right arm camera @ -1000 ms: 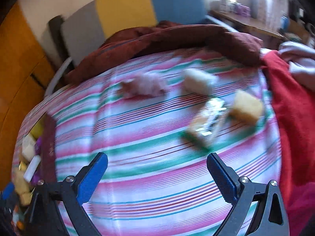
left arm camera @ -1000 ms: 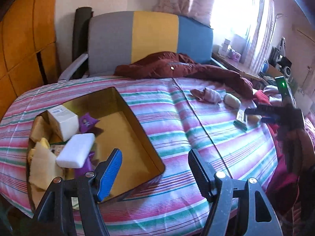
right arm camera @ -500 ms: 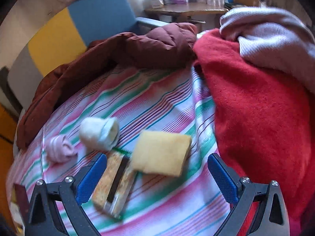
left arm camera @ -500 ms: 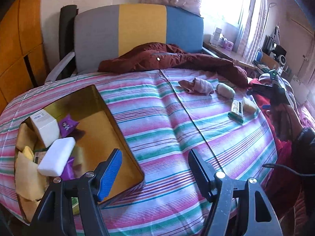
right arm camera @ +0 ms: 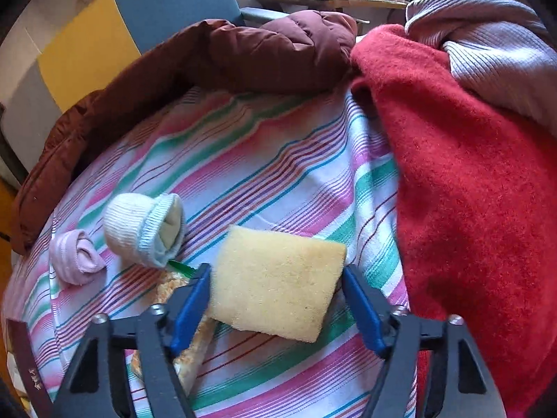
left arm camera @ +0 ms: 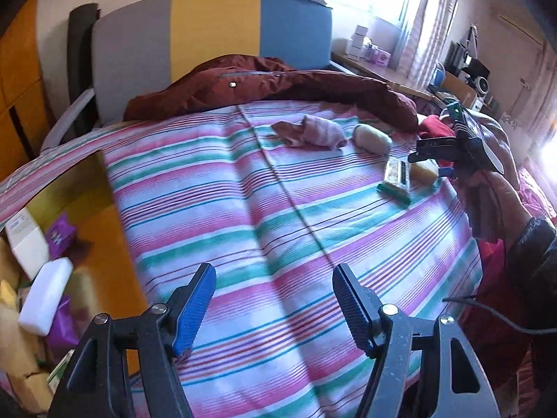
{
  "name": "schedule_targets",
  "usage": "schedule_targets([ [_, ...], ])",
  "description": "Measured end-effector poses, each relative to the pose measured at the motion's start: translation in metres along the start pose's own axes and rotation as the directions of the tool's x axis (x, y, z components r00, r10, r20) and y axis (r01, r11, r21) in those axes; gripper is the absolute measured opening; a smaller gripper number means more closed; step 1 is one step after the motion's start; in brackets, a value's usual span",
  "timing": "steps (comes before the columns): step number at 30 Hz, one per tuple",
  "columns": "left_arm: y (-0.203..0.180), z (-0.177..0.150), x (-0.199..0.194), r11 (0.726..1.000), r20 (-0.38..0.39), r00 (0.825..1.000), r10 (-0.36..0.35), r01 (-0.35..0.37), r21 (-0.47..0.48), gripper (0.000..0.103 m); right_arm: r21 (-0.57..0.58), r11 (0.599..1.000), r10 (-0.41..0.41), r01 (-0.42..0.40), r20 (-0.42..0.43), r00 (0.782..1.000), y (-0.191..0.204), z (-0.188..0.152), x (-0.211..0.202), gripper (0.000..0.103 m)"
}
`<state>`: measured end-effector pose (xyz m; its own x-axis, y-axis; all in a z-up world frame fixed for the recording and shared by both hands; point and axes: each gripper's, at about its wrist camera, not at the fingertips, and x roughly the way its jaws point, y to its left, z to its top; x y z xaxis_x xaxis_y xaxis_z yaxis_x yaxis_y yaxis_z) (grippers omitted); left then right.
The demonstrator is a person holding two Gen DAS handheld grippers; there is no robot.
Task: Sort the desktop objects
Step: 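Grasp the tan sponge with the right tool and lift it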
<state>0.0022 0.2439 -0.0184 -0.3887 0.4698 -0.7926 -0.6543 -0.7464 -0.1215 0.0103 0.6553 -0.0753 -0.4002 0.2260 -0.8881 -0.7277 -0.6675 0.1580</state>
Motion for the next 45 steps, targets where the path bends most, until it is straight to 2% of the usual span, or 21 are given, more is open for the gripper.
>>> schedule_targets([
  [4, -0.014, 0.010, 0.013, 1.000, -0.003, 1.000, -0.022, 0.022, 0.018, 0.071, -0.061, 0.998, -0.018, 0.019, 0.017, 1.000, 0.008, -0.001, -0.005, 0.064],
  [9, -0.037, 0.025, 0.037, 0.996, -0.024, 0.998, -0.060, 0.061, 0.063, 0.070, -0.026, 0.999, 0.036, -0.034, 0.073, 0.997, 0.001, 0.002, -0.023, 0.064],
  [12, -0.054, 0.035, 0.055, 0.989, -0.042, 0.994, -0.101, 0.105, 0.104, 0.069, 0.019, 0.995, 0.096, -0.099, 0.101, 0.990, -0.006, 0.002, -0.033, 0.065],
  [15, -0.075, 0.048, 0.073, 0.978, -0.053, 0.989, -0.138, 0.145, 0.151, 0.068, 0.018, 0.994, 0.106, -0.109, 0.130, 0.986, -0.007, 0.001, -0.041, 0.065],
  [18, -0.096, 0.063, 0.089, 0.955, -0.057, 0.976, -0.209, 0.216, 0.201, 0.068, 0.021, 0.991, 0.128, -0.132, 0.146, 0.981, -0.006, 0.002, -0.046, 0.065],
  [24, -0.132, 0.087, 0.124, 0.921, -0.109, 0.959, -0.261, 0.282, 0.268, 0.068, 0.027, 0.985, 0.163, -0.169, 0.154, 0.975, -0.009, 0.006, -0.049, 0.065],
  [26, -0.141, 0.093, 0.132, 0.913, -0.099, 0.960, -0.260, 0.278, 0.297, 0.068, 0.024, 0.985, 0.165, -0.171, 0.147, 0.975, -0.008, 0.007, -0.048, 0.065],
  [34, -0.179, 0.110, 0.173, 0.888, -0.154, 0.958, -0.241, 0.281, 0.363, 0.069, 0.017, 0.983, 0.177, -0.181, 0.153, 0.972, -0.007, 0.007, -0.051, 0.066],
  [38, -0.192, 0.112, 0.196, 0.884, -0.179, 0.964, -0.197, 0.253, 0.393, 0.069, 0.022, 0.981, 0.188, -0.193, 0.150, 0.971, -0.008, 0.007, -0.050, 0.066],
  [40, -0.194, 0.112, 0.208, 0.886, -0.207, 0.961, -0.182, 0.251, 0.389, 0.065, 0.019, 0.981, 0.187, -0.192, 0.144, 0.972, -0.007, 0.007, -0.049, 0.066],
  [42, -0.196, 0.112, 0.209, 0.886, -0.189, 0.967, -0.171, 0.235, 0.401, 0.063, 0.015, 0.981, 0.188, -0.192, 0.142, 0.972, -0.006, 0.007, -0.048, 0.066],
  [45, -0.197, 0.109, 0.207, 0.884, -0.178, 0.972, -0.154, 0.216, 0.414, 0.050, 0.011, 0.982, 0.185, -0.189, 0.136, 0.973, -0.006, 0.007, -0.047, 0.066],
])
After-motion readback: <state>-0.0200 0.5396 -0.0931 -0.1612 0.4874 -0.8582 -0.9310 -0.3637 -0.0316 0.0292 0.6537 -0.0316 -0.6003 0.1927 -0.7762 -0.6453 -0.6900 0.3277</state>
